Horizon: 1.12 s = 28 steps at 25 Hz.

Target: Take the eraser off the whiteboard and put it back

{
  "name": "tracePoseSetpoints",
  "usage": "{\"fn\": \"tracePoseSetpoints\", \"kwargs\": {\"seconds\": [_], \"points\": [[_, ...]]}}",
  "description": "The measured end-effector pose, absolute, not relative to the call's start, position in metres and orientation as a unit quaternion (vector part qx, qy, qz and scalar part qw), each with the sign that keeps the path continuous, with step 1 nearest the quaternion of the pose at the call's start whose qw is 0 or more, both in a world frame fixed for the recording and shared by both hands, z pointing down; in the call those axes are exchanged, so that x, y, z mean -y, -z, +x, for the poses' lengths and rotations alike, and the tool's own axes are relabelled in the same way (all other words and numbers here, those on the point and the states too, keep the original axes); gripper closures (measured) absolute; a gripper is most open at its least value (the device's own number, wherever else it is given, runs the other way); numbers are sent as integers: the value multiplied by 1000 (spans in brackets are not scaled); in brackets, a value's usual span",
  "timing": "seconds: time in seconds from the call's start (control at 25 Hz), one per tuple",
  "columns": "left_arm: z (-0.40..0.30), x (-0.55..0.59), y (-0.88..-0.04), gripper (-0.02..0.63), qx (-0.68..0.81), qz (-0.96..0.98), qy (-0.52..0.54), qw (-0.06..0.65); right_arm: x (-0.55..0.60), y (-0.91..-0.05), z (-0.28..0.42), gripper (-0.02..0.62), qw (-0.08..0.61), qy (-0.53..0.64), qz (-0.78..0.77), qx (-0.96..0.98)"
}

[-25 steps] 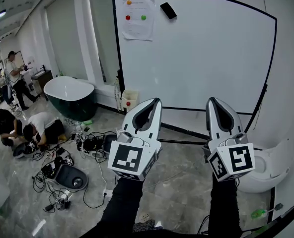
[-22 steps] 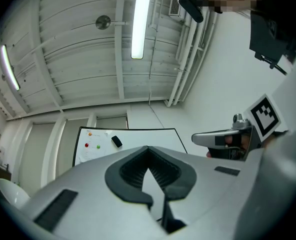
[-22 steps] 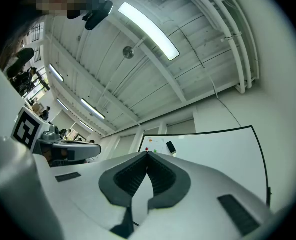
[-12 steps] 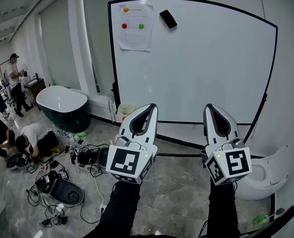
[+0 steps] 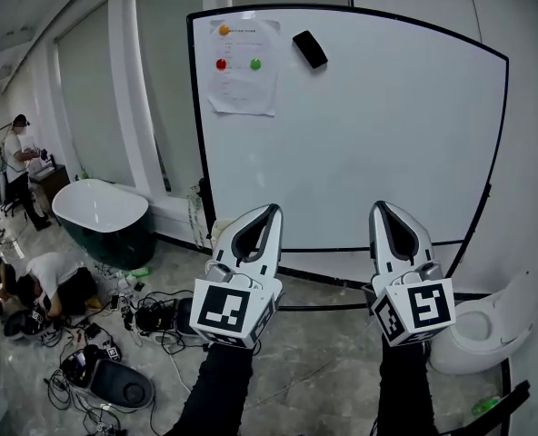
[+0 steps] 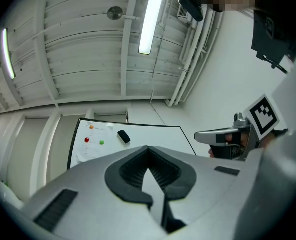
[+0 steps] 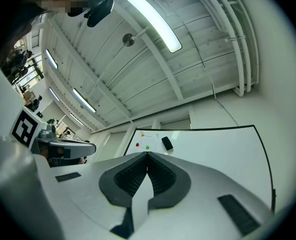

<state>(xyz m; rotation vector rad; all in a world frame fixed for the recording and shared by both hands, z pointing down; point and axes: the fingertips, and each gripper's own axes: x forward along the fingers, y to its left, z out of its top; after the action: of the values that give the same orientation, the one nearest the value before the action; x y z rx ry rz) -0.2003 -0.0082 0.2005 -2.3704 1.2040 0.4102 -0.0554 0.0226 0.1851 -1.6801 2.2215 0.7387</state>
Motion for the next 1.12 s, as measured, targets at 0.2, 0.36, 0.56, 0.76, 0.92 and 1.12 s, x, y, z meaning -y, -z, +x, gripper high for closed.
{"fn": "tracePoseSetpoints", "kwargs": {"seconds": [0.2,0.36,0.56,0.76,0.92,1.12], "points": [[-201,40,-204,600,-419,-871,-143,213,6,-185,-63,588,126,-246,-595,-755],[-202,54,-199,600,-409,-875,-148,214,20,-183,-70,588,123,-249,-599,-751],[-198,74,-204,600,-404,-878,-153,204,40,-186,-71,588,109,-253,-600,-751],[-193,98,-202,600,-413,-874,-154,206,67,-186,-69,588,104,-257,-591,-758],[-182,121,-201,600,-424,-867,-146,216,94,-183,-61,588,110,-258,-580,-765],[-170,156,-196,600,-444,-856,-145,221,131,-178,-49,588,114,-265,-566,-773]]}}
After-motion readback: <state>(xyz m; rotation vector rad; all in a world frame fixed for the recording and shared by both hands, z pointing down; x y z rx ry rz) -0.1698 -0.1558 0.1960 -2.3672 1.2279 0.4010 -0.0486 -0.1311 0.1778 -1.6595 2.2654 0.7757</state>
